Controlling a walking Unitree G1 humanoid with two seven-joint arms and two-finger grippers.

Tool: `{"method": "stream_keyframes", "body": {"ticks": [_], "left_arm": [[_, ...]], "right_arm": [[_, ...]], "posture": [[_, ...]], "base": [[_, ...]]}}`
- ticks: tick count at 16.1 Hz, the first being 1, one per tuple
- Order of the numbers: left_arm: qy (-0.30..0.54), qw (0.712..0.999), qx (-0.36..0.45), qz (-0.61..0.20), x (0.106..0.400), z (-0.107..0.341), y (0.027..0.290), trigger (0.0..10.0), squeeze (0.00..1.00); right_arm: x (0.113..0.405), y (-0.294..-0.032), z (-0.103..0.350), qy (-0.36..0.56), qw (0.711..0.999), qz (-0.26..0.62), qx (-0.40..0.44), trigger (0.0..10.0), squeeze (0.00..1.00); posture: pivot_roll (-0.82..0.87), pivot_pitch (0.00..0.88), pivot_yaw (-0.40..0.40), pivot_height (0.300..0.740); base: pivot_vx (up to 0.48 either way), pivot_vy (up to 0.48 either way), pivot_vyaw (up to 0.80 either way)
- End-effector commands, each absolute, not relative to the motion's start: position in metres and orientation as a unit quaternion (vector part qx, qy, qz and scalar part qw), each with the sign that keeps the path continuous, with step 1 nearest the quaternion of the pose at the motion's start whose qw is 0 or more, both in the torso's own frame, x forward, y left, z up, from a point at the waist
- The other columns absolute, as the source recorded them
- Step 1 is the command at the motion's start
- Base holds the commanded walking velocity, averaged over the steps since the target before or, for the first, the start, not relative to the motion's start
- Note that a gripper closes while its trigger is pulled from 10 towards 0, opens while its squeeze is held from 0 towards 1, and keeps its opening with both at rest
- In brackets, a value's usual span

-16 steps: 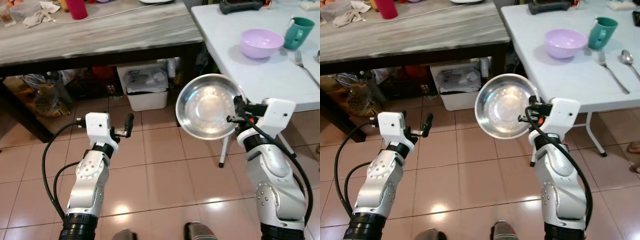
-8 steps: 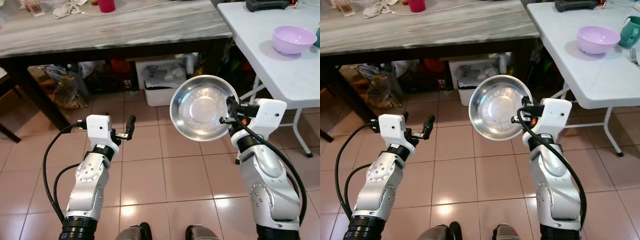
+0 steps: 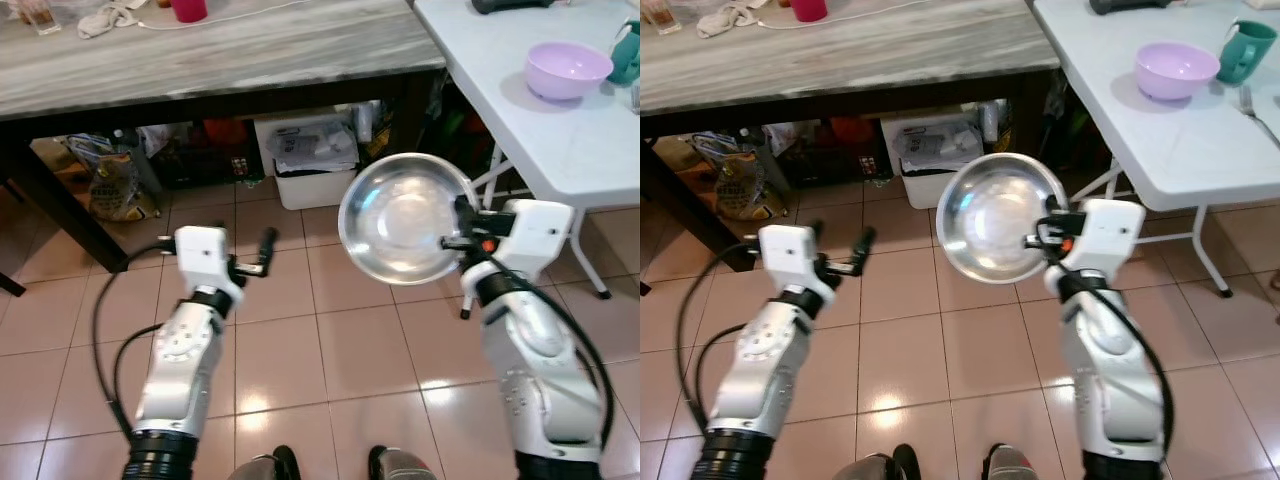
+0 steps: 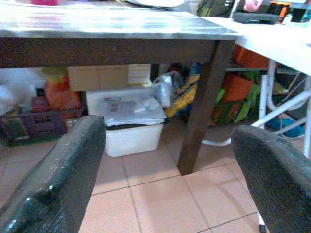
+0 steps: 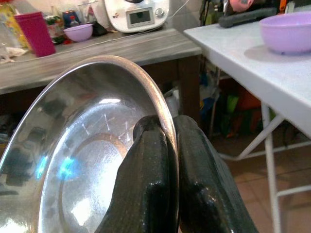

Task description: Setting the table

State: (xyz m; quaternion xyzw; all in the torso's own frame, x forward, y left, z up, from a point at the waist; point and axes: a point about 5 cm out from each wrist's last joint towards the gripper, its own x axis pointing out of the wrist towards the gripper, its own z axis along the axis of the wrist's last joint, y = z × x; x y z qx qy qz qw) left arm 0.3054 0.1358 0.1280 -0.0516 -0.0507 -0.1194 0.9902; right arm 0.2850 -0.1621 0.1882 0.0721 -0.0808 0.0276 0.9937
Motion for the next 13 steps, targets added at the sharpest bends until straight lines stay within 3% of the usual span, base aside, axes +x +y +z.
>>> {"method": "stream_keyframes", "body": {"ticks": [1, 4, 13], "left_arm": [[-0.049, 0.992, -0.044, -0.109, 0.3051, 0.1287, 0.1438, 10.0, 0.00], [-0.048, 0.992, -0.045, -0.111, 0.3058, 0.1285, 0.1430, 10.0, 0.00], [-0.051, 0.990, -0.043, -0.125, 0.3058, 0.1295, 0.1384, 10.0, 0.00]], "right_arm": [[0.2843, -0.1558, 0.1934, -0.092, 0.992, 0.041, 0.076, 10.0, 0.00], [0.2846, -0.1547, 0.1932, -0.092, 0.992, 0.043, 0.076, 10.0, 0.00], [0.2841, -0.1567, 0.1911, -0.091, 0.992, 0.038, 0.079, 10.0, 0.00]], "posture": [[-0.24, 0.184, 0.049, 0.740], [-0.24, 0.183, 0.052, 0.740], [-0.24, 0.184, 0.057, 0.740]], "base": [[0.371, 0.000, 0.00], [0.376, 0.000, 0.16], [0.378, 0.000, 0.66]]}}
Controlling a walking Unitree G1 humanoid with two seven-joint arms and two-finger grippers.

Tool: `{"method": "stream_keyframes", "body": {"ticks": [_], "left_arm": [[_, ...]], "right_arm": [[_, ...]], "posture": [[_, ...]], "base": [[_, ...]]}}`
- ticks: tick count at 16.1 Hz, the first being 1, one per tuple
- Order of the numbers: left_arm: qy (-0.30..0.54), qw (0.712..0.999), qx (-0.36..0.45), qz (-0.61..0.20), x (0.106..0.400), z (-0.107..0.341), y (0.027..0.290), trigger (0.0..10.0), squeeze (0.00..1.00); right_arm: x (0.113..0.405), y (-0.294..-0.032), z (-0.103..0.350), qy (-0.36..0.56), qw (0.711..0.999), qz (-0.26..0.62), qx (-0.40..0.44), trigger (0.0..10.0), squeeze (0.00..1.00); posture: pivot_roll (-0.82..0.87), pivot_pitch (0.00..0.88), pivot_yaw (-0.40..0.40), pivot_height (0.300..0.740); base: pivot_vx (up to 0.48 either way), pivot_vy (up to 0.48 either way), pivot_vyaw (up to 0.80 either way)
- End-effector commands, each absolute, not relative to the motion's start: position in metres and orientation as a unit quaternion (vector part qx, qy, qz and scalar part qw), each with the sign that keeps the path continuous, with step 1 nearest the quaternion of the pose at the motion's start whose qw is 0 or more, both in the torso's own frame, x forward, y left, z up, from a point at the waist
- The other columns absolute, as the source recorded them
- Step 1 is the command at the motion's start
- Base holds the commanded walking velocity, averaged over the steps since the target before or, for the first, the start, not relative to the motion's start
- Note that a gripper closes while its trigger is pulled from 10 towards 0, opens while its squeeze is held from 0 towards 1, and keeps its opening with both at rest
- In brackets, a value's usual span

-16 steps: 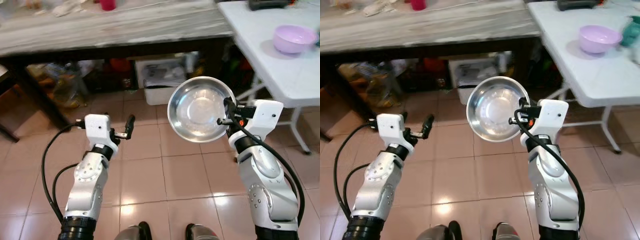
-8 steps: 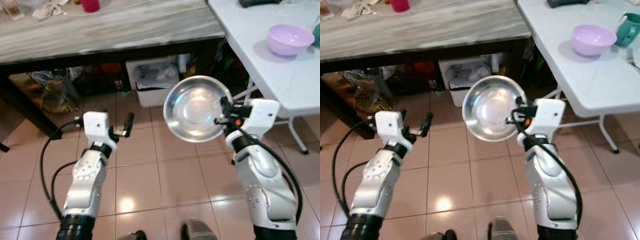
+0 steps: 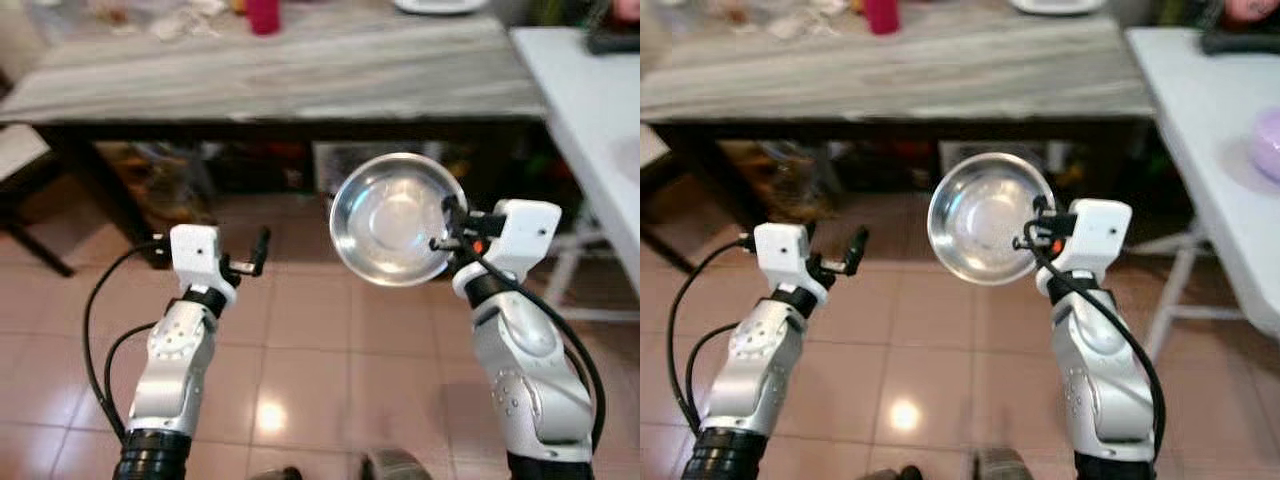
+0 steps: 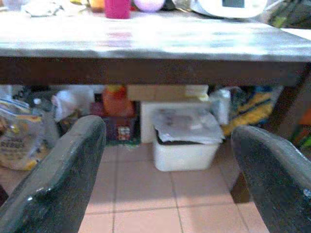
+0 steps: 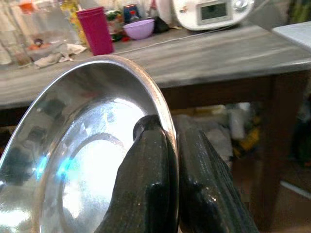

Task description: Setting the table

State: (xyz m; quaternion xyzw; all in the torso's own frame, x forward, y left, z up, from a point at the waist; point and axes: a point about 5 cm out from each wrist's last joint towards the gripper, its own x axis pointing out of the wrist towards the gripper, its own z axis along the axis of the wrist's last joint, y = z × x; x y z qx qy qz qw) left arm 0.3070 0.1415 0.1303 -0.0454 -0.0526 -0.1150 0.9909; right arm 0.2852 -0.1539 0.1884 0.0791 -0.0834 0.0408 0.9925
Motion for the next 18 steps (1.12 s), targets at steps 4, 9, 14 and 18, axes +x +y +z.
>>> {"method": "stream_keyframes", "body": {"ticks": [4, 9, 14, 18], "left_arm": [[-0.052, 0.990, -0.042, -0.128, 0.3060, 0.1298, 0.1378, 10.0, 0.00], [-0.053, 0.989, -0.044, -0.131, 0.3069, 0.1299, 0.1354, 10.0, 0.00], [-0.053, 0.989, -0.045, -0.130, 0.3066, 0.1296, 0.1350, 10.0, 0.00], [-0.053, 0.989, -0.047, -0.130, 0.3062, 0.1290, 0.1340, 10.0, 0.00]], "right_arm": [[0.2847, -0.1572, 0.1906, -0.091, 0.991, 0.031, 0.091, 10.0, 0.00], [0.2863, -0.1602, 0.1901, -0.086, 0.992, 0.026, 0.094, 10.0, 0.00], [0.2873, -0.1582, 0.1915, -0.087, 0.991, 0.029, 0.093, 10.0, 0.00], [0.2870, -0.1594, 0.1911, -0.088, 0.991, 0.028, 0.093, 10.0, 0.00]], "posture": [[-0.24, 0.178, 0.059, 0.740], [-0.24, 0.174, 0.057, 0.740], [-0.24, 0.173, 0.053, 0.740], [-0.24, 0.174, 0.052, 0.740]], "base": [[0.378, 0.000, 0.15], [0.381, 0.000, -0.63], [0.385, 0.000, -0.78], [0.382, 0.000, -0.36]]}}
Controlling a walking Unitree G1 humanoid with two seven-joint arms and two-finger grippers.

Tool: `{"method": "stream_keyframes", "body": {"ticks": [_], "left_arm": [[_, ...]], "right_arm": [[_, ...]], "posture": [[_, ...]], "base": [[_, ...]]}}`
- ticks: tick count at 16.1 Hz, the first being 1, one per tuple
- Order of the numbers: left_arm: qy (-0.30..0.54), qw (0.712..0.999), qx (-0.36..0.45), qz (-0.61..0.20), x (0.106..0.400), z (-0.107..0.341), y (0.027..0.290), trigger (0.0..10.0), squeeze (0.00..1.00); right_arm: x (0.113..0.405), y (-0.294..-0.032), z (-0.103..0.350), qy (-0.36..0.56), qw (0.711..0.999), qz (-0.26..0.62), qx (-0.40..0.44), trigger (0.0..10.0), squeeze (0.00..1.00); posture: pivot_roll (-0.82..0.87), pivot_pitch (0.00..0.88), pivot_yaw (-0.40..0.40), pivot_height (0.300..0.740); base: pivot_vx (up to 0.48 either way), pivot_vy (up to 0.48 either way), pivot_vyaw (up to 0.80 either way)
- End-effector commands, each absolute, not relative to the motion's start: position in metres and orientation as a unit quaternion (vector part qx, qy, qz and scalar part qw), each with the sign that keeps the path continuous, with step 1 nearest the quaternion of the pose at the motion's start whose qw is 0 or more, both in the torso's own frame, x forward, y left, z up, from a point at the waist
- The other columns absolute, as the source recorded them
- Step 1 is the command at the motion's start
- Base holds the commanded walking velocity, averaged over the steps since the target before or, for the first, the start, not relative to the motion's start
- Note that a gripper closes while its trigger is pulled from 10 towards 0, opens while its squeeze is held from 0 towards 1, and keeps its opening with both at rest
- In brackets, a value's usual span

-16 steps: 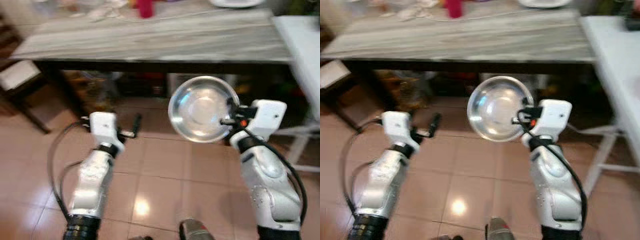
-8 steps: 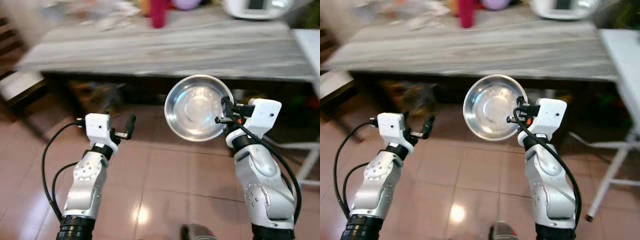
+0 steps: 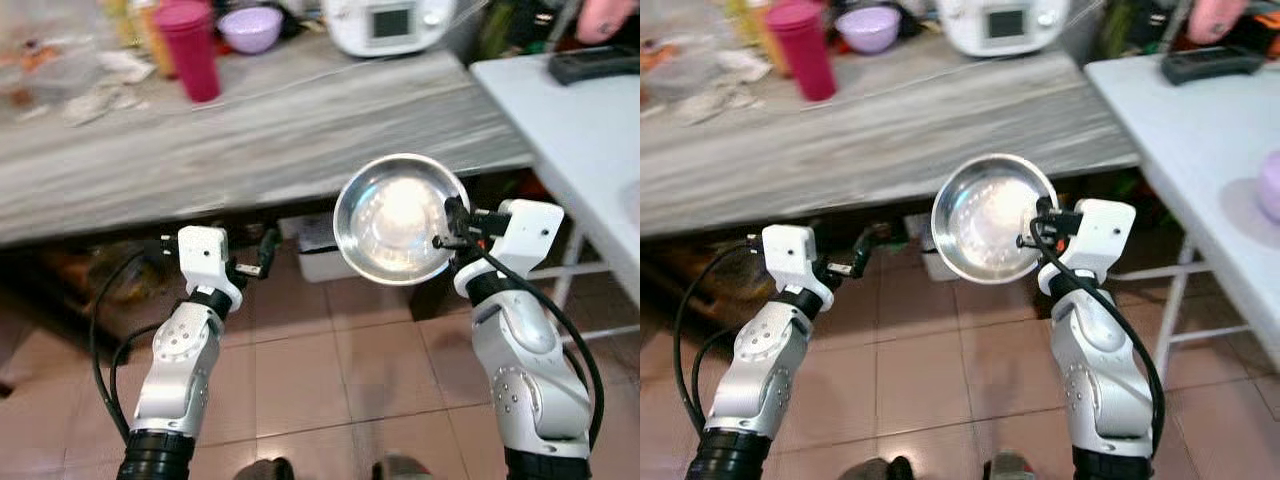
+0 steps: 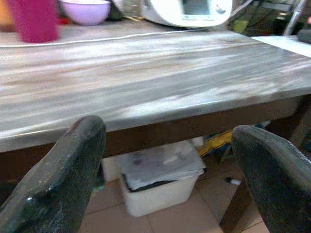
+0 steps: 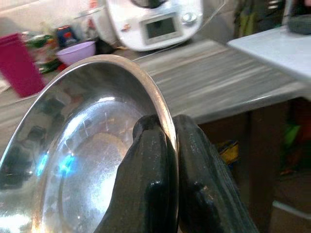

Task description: Setting the table

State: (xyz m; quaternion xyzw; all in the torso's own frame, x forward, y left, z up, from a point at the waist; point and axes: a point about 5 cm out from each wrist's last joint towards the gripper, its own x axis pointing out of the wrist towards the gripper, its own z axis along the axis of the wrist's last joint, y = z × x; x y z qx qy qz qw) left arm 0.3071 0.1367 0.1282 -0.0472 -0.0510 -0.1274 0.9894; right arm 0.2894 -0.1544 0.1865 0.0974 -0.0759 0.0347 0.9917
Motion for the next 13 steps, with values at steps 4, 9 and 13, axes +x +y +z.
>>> {"method": "stream_keyframes", "body": {"ticks": [4, 9, 13], "left_arm": [[-0.054, 0.990, -0.043, -0.122, 0.3064, 0.1289, 0.1353, 10.0, 0.00], [-0.054, 0.990, -0.043, -0.122, 0.3068, 0.1288, 0.1348, 10.0, 0.00], [-0.055, 0.990, -0.044, -0.123, 0.3073, 0.1294, 0.1337, 10.0, 0.00]], "right_arm": [[0.2864, -0.1585, 0.1921, -0.090, 0.991, 0.031, 0.091, 10.0, 0.00], [0.2859, -0.1574, 0.1950, -0.098, 0.992, 0.038, 0.069, 10.0, 0.00], [0.2859, -0.1567, 0.1951, -0.098, 0.992, 0.037, 0.074, 10.0, 0.00]], "posture": [[-0.25, 0.176, 0.050, 0.740], [-0.25, 0.178, 0.051, 0.740], [-0.25, 0.178, 0.051, 0.740]], "base": [[0.383, 0.000, 0.00], [0.382, 0.000, 0.16], [0.381, 0.000, 0.80]]}}
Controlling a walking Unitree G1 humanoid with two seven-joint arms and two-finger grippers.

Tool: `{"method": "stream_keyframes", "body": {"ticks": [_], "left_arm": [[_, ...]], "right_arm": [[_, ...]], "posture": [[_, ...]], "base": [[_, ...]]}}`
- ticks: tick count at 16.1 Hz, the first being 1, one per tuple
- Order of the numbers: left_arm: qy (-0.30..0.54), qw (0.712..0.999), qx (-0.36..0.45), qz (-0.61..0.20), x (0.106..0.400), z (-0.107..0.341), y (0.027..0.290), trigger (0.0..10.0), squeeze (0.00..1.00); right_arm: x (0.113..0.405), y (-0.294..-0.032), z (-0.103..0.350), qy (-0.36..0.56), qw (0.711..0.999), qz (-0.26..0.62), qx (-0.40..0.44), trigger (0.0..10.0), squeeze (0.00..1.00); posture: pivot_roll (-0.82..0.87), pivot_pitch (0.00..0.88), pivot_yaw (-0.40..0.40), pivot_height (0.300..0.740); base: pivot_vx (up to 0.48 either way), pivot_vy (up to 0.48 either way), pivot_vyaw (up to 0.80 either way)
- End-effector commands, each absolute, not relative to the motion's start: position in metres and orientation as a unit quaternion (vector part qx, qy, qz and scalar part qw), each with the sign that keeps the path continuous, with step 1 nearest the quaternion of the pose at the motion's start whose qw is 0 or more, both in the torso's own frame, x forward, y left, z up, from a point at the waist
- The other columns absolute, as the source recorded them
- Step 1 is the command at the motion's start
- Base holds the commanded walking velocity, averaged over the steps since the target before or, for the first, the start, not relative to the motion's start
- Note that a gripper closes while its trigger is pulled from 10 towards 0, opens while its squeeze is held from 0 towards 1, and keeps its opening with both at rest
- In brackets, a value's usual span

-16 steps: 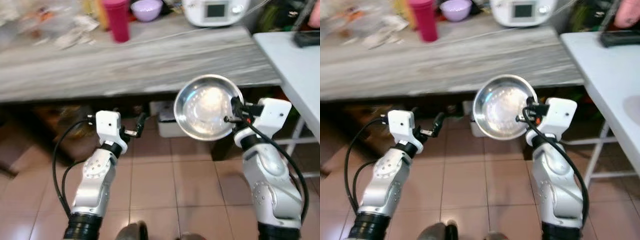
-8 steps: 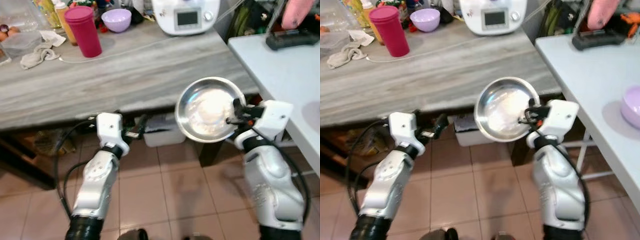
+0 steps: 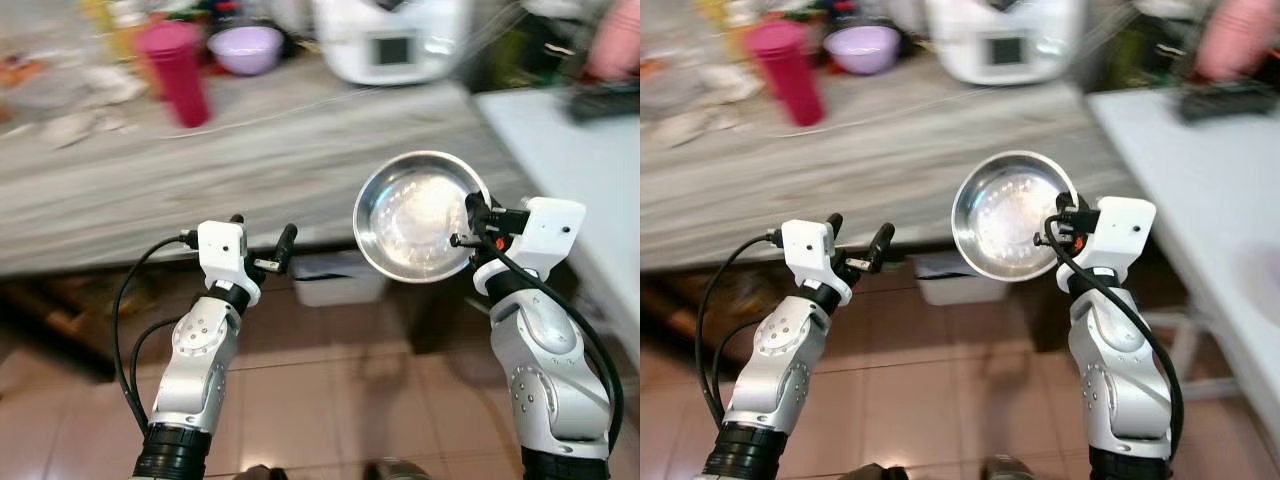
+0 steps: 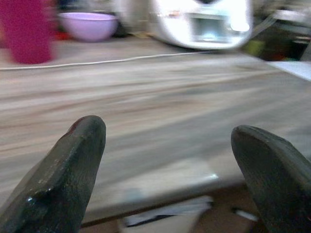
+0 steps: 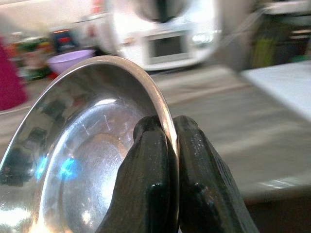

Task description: Setting the table

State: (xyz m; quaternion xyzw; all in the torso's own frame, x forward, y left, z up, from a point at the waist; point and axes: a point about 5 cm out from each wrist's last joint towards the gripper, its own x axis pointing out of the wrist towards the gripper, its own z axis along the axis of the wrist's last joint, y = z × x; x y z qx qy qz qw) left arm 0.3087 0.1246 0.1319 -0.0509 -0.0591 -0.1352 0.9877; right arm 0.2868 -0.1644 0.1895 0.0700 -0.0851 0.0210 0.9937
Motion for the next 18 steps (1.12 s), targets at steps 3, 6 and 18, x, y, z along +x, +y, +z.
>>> {"method": "stream_keyframes", "body": {"ticks": [3, 6, 18], "left_arm": [[-0.055, 0.990, -0.046, -0.123, 0.307, 0.129, 0.133, 10.0, 0.00], [-0.056, 0.990, -0.046, -0.124, 0.307, 0.130, 0.133, 10.0, 0.00], [-0.051, 0.993, 0.041, -0.098, 0.283, 0.122, 0.189, 10.0, 0.00]], "right_arm": [[0.286, -0.157, 0.196, -0.100, 0.991, 0.036, 0.079, 10.0, 0.00], [0.288, -0.159, 0.196, -0.095, 0.992, 0.025, 0.085, 10.0, 0.00], [0.298, -0.166, 0.189, -0.075, 0.996, 0.039, 0.015, 10.0, 0.00]], "posture": [[-0.25, 0.179, 0.051, 0.740], [-0.25, 0.179, 0.051, 0.740], [-0.23, 0.182, 0.051, 0.740]], "base": [[0.384, 0.000, 0.23], [0.384, 0.000, 0.00], [0.060, 0.000, 0.00]]}}
